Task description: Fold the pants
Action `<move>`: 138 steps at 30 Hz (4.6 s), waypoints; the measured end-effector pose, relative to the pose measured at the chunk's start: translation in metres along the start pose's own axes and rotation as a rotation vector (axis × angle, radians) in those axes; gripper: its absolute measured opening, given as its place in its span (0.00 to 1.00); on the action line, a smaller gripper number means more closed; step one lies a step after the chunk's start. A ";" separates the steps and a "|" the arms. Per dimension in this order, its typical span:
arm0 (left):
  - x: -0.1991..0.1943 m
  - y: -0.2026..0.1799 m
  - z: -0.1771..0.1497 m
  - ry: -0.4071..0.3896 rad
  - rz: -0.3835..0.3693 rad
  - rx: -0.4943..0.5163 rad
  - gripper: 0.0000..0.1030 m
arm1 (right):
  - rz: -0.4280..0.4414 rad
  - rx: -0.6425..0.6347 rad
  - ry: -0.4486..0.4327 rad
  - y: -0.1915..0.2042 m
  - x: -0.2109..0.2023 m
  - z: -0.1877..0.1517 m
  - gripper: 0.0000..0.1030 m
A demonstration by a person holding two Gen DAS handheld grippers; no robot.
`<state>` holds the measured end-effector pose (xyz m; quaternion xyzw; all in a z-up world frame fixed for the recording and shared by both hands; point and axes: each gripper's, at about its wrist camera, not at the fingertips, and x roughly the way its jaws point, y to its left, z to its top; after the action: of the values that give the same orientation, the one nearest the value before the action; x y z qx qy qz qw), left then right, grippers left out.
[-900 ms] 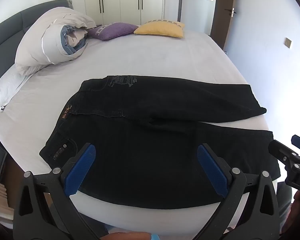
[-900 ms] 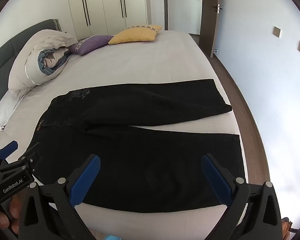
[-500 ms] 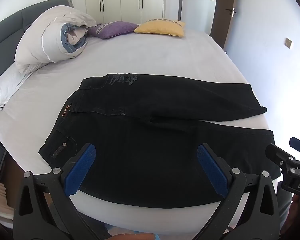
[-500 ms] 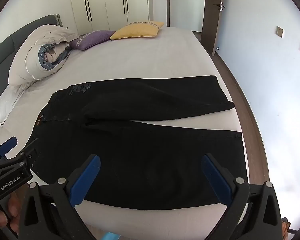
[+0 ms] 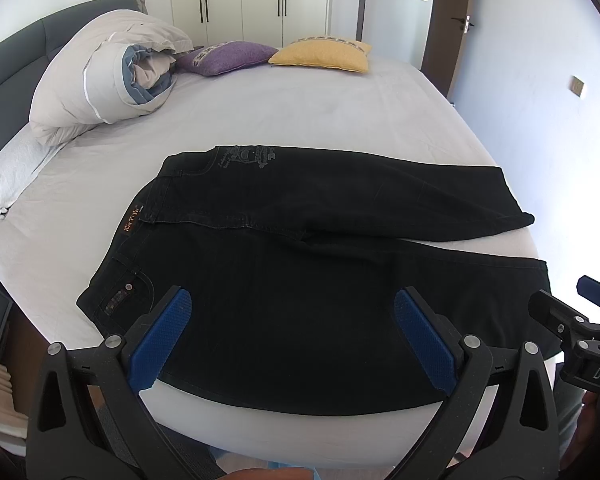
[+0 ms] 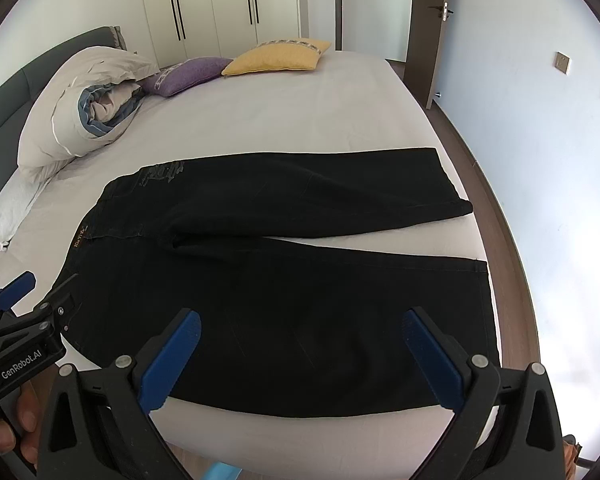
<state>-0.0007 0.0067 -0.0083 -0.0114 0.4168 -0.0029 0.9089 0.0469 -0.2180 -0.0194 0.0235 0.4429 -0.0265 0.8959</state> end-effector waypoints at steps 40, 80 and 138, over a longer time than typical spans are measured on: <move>0.000 -0.002 -0.002 0.007 -0.001 0.005 1.00 | 0.001 -0.002 0.012 0.001 -0.003 0.005 1.00; 0.004 0.011 -0.008 -0.044 -0.029 0.001 1.00 | 0.033 -0.044 0.025 0.012 0.005 0.003 1.00; 0.441 0.151 0.245 0.451 -0.259 0.482 0.29 | 0.648 -0.781 0.250 0.095 0.358 0.244 0.68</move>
<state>0.4723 0.1558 -0.1857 0.1514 0.5895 -0.2187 0.7627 0.4633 -0.1487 -0.1541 -0.1735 0.4933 0.4221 0.7405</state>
